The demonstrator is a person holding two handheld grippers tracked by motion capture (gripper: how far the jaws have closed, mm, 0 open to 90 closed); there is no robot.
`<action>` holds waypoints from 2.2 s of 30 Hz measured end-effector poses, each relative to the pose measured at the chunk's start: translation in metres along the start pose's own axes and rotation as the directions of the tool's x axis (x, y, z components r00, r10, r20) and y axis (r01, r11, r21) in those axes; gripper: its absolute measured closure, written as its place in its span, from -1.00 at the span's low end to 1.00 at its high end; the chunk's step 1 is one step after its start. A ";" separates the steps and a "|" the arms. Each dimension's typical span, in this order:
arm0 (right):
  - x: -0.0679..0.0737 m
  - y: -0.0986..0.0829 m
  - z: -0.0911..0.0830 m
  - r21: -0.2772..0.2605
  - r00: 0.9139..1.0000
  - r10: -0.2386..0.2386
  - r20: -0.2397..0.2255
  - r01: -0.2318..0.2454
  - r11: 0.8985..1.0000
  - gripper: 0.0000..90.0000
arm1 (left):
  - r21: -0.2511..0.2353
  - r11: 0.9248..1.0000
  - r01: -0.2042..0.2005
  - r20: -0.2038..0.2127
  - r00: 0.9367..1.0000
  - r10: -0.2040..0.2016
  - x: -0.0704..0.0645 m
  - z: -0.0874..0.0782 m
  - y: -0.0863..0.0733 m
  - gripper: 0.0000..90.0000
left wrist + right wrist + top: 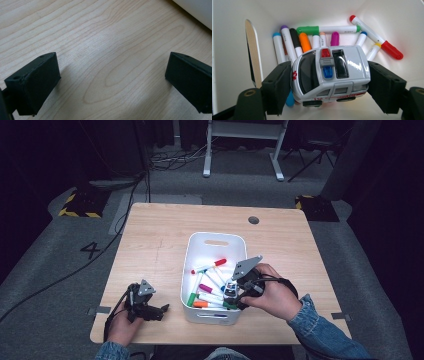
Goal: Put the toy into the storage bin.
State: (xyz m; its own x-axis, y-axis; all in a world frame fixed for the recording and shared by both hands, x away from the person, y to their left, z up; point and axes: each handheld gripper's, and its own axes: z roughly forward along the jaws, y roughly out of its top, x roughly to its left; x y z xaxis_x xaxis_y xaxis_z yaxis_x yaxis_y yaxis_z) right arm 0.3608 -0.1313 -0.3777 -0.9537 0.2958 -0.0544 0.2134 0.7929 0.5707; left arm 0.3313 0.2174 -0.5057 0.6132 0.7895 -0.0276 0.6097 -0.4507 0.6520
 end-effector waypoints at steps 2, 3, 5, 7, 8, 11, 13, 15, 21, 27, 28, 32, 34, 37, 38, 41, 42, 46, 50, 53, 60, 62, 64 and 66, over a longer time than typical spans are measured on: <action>0.001 0.001 0.002 0.023 1.000 -0.011 0.002 0.011 1.000 -0.44 | 0.000 1.000 0.000 0.000 1.000 0.000 0.000 0.000 0.000 -1.00; 0.002 0.002 0.003 0.037 1.000 -0.016 0.002 0.016 0.999 -0.44 | 0.000 1.000 0.000 0.000 1.000 0.000 0.000 0.000 0.000 -1.00; 0.002 0.003 0.005 0.049 1.000 -0.028 -0.006 0.028 0.998 -0.44 | 0.000 1.000 0.000 0.000 1.000 0.000 0.000 0.000 0.000 -1.00; 0.001 0.003 0.005 0.056 0.999 -0.040 -0.007 0.040 0.998 -0.45 | -0.001 1.000 -0.001 0.000 1.000 0.001 0.000 0.000 0.000 -1.00; 0.001 0.003 0.005 0.056 0.999 -0.046 -0.011 0.046 0.997 -0.45 | -0.001 1.000 -0.001 0.000 1.000 0.001 0.000 0.000 0.000 -1.00; 0.002 0.002 0.004 0.046 0.999 -0.039 -0.008 0.039 0.998 -0.46 | 0.000 1.000 0.000 0.000 1.000 0.000 0.000 0.000 0.000 -1.00; 0.002 0.001 0.002 0.031 0.999 -0.033 -0.009 0.033 0.999 -0.46 | -0.001 1.000 -0.002 0.000 1.000 0.002 0.000 0.000 0.000 -1.00; 0.000 0.000 -0.005 -0.007 1.000 -0.016 0.000 0.016 1.000 -0.45 | -0.001 1.000 -0.002 0.001 1.000 0.002 0.000 0.000 0.000 -1.00; -0.005 -0.005 -0.020 -0.082 1.000 0.007 0.016 -0.005 0.997 -0.42 | -0.001 1.000 -0.002 0.000 1.000 0.002 0.000 0.000 0.000 -1.00; -0.012 -0.011 -0.035 -0.155 0.998 0.040 0.049 -0.032 0.987 -0.40 | -0.001 1.000 -0.002 0.000 1.000 0.002 0.000 0.000 0.000 -1.00; -0.014 -0.013 -0.038 -0.163 0.997 0.050 0.053 -0.041 0.986 -0.40 | -0.001 1.000 -0.002 0.000 1.000 0.002 0.000 0.000 0.000 -1.00; -0.019 -0.019 -0.049 -0.203 0.993 0.090 0.073 -0.074 0.976 -0.39 | -0.001 1.000 -0.003 0.000 1.000 0.003 0.000 0.000 0.000 -1.00; -0.022 -0.023 -0.053 -0.220 0.990 0.113 0.085 -0.092 0.971 -0.38 | -0.001 1.000 -0.002 0.000 1.000 0.002 0.000 0.000 0.000 -1.00; -0.028 -0.030 -0.058 -0.227 0.986 0.142 0.091 -0.118 0.967 -0.37 | -0.001 1.000 -0.002 0.000 1.000 0.002 0.000 0.000 0.000 -1.00; -0.030 -0.033 -0.060 -0.224 0.984 0.145 0.099 -0.120 0.967 -0.37 | -0.001 1.000 -0.002 0.000 1.000 0.002 0.000 0.000 0.000 -1.00; -0.035 -0.042 -0.063 -0.233 0.978 0.179 0.109 -0.150 0.961 -0.37 | 0.001 1.000 -0.002 0.002 1.000 0.002 0.000 0.000 0.000 -1.00; -0.037 -0.044 -0.064 -0.236 0.977 0.179 0.115 -0.148 0.960 -0.37 | -0.001 1.000 -0.002 0.000 1.000 0.002 0.000 0.000 0.000 -1.00; -0.042 -0.057 -0.069 -0.247 0.967 0.219 0.127 -0.183 0.951 -0.36 | -0.002 1.000 -0.002 0.000 1.000 0.002 0.000 0.000 0.000 -1.00; -0.047 -0.071 -0.073 -0.256 0.956 0.257 0.145 -0.214 0.943 -0.36 | 0.000 1.000 -0.002 0.001 1.000 0.002 0.000 0.000 0.000 -1.00; -0.052 -0.082 -0.077 -0.261 0.946 0.283 0.162 -0.235 0.936 -0.36 | -0.001 1.000 -0.001 0.000 1.000 0.001 0.000 0.000 0.000 -1.00; -0.062 -0.105 -0.084 -0.256 0.921 0.337 0.197 -0.284 0.924 -0.36 | -0.001 1.000 -0.002 0.000 1.000 0.002 0.000 0.000 0.000 -1.00; -0.064 -0.113 -0.085 -0.257 0.912 0.357 0.203 -0.302 0.918 -0.36 | -0.001 1.000 -0.002 0.000 1.000 0.002 0.000 0.000 0.000 -1.00; -0.065 -0.119 -0.085 -0.253 0.907 0.367 0.208 -0.313 0.916 -0.36 | -0.001 1.000 -0.002 0.001 1.000 0.002 0.000 0.000 0.000 -1.00; -0.067 -0.125 -0.084 -0.251 0.899 0.383 0.211 -0.329 0.910 -0.36 | -0.001 1.000 -0.002 0.000 1.000 0.002 0.000 0.000 0.000 -1.00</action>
State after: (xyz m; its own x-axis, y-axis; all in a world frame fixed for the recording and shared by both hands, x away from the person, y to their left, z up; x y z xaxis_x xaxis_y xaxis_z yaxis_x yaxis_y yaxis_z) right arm 0.3800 -0.2954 -0.3764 -0.7309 0.6824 -0.0031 0.4551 0.4908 0.7430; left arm 0.3313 0.2175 -0.5057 0.6145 0.7885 -0.0263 0.6078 -0.4519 0.6530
